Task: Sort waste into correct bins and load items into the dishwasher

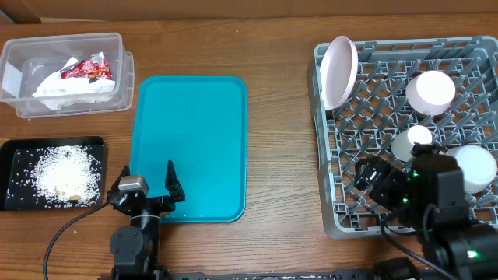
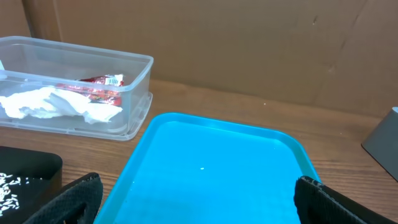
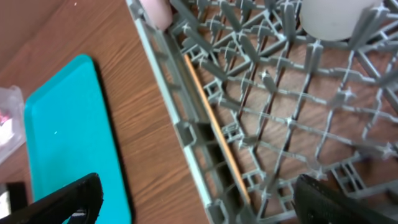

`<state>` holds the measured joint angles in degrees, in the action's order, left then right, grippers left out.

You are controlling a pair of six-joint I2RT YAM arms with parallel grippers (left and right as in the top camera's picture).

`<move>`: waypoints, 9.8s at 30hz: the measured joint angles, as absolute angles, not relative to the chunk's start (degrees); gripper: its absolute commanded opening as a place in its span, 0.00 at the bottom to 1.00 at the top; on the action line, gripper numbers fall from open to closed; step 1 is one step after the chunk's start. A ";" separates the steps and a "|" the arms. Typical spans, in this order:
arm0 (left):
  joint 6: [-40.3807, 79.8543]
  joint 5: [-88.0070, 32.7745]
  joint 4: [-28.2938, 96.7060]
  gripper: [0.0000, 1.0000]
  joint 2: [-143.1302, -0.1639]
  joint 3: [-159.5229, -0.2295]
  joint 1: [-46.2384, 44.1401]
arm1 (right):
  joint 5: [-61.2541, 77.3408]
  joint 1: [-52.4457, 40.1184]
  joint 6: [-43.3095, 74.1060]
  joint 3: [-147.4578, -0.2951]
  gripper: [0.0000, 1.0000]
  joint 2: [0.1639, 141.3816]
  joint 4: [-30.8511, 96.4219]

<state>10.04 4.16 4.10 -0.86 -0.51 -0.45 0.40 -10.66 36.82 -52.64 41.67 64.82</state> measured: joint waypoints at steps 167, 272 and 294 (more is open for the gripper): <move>17.23 -18.96 61.60 1.00 -42.65 -57.71 -0.51 | 1.48 3.40 2.92 -1.06 1.00 0.78 5.13; 54.87 10.57 54.02 0.28 -90.26 -61.14 7.94 | 1.48 3.40 2.92 -1.06 1.00 0.78 5.15; 52.25 16.53 43.48 0.80 -90.26 -67.02 34.30 | 1.48 3.40 2.92 -1.06 1.00 0.78 5.15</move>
<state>52.25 16.53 43.48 -90.26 -67.02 34.30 1.48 3.40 2.92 -1.06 0.78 5.15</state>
